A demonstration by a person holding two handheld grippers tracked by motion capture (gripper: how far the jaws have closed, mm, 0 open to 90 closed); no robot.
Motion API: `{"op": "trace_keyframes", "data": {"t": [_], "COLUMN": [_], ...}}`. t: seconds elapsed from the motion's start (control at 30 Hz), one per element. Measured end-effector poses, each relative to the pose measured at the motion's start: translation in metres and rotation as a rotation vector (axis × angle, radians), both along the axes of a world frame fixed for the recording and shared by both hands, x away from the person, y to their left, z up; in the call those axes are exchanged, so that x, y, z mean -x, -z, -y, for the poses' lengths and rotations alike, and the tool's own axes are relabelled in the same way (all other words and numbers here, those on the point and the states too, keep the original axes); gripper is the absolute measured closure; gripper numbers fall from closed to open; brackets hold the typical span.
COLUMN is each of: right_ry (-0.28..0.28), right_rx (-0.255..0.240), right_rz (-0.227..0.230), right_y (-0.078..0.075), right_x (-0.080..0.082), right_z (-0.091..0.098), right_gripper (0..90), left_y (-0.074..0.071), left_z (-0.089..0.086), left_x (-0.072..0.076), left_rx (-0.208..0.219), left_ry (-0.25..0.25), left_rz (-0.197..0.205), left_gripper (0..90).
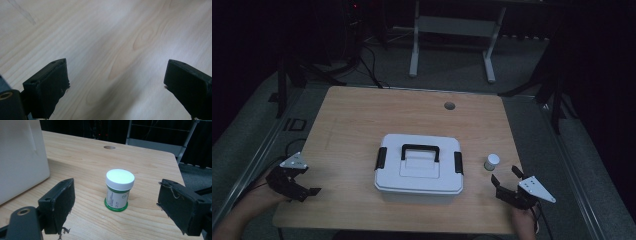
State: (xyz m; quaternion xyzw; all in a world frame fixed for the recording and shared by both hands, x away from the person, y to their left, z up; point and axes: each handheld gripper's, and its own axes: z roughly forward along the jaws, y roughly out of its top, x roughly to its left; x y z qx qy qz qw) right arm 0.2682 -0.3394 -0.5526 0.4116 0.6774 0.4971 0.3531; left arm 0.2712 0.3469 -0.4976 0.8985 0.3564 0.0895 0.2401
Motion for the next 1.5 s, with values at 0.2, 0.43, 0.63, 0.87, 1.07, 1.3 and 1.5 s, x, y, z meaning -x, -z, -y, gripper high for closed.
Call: {"op": "trace_keyframes", "data": {"t": [0.2, 0.43, 0.63, 0.87, 1.07, 1.3, 1.5], "right_ry": [0.001, 0.006, 0.005, 0.006, 0.005, 0.003, 0.005], "right_rx": [0.003, -0.012, -0.004, -0.003, 0.001, 0.001, -0.005], "right_rz": [0.002, 0.004, 0.003, 0.003, -0.002, -0.004, -0.001], "right_y": [0.000, 0.000, 0.000, 0.000, 0.001, 0.001, 0.001], "right_x": [0.000, 0.000, 0.000, 0.000, 0.000, 0.000, 0.000], "right_z": [0.000, 0.002, 0.001, 0.001, 0.000, 0.000, 0.001], "right_gripper": [13.9, 13.9, 13.9, 13.9, 13.9, 13.9, 14.0], "left_y": [-0.006, -0.011, -0.016, -0.023, -0.031, -0.044, -0.055], "left_z": [0.004, 0.013, 0.018, 0.028, 0.038, 0.053, 0.068], "left_x": [-0.004, -0.004, -0.006, -0.010, -0.014, -0.022, -0.028], "left_rx": [-0.118, -0.240, -0.321, -0.389, -0.390, -0.411, -0.419], "left_ry": [0.027, 0.059, 0.077, 0.103, 0.133, 0.163, 0.197], "left_rz": [-0.081, -0.141, -0.206, -0.242, -0.263, -0.277, -0.288], "left_gripper": [5.0, 5.0, 5.0, 5.0, 5.0, 5.0, 5.0]}}
